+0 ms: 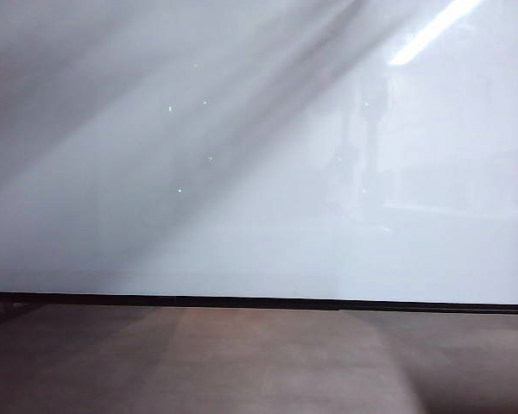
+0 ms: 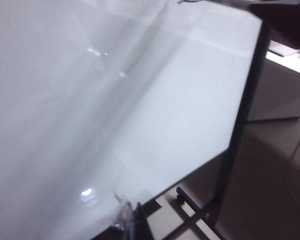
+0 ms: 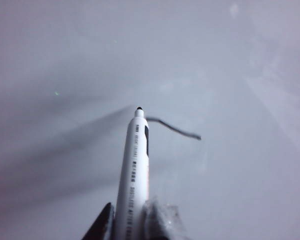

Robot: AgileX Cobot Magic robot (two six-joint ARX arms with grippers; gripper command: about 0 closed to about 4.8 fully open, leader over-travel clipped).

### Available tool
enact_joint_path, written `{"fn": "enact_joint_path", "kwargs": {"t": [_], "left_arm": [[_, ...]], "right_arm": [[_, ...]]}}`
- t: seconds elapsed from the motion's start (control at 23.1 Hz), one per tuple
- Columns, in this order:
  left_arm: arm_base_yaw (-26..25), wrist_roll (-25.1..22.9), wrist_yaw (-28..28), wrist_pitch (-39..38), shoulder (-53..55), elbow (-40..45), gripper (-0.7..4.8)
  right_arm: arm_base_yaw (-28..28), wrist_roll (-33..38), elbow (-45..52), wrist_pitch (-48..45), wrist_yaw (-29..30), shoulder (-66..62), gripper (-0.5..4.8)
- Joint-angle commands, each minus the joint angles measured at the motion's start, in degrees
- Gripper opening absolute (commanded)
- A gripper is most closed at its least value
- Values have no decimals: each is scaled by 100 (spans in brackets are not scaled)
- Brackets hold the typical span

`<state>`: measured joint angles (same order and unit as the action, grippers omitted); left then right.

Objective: Reach to the right to find the marker pen, pick it up, and write the number 0 on the whiteboard.

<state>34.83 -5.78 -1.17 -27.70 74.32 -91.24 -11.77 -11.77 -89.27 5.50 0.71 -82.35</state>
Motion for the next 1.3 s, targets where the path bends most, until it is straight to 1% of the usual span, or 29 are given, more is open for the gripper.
{"fn": "enact_joint_path", "kwargs": {"t": [0.04,0.48,1.3], "left_arm": [[0,-22,-13,-68,-24,-15,-5],[0,-22,-9,-90,-26,-15,-5],[0,-24,-4,-90,-24,-15,-5]], "right_arm": [[-4,17,-13,2,-81,-52,-6],[-2,-7,-13,-275,-81,-76,-6],[59,-26,-13,-442,-57,-144,-6]]}}
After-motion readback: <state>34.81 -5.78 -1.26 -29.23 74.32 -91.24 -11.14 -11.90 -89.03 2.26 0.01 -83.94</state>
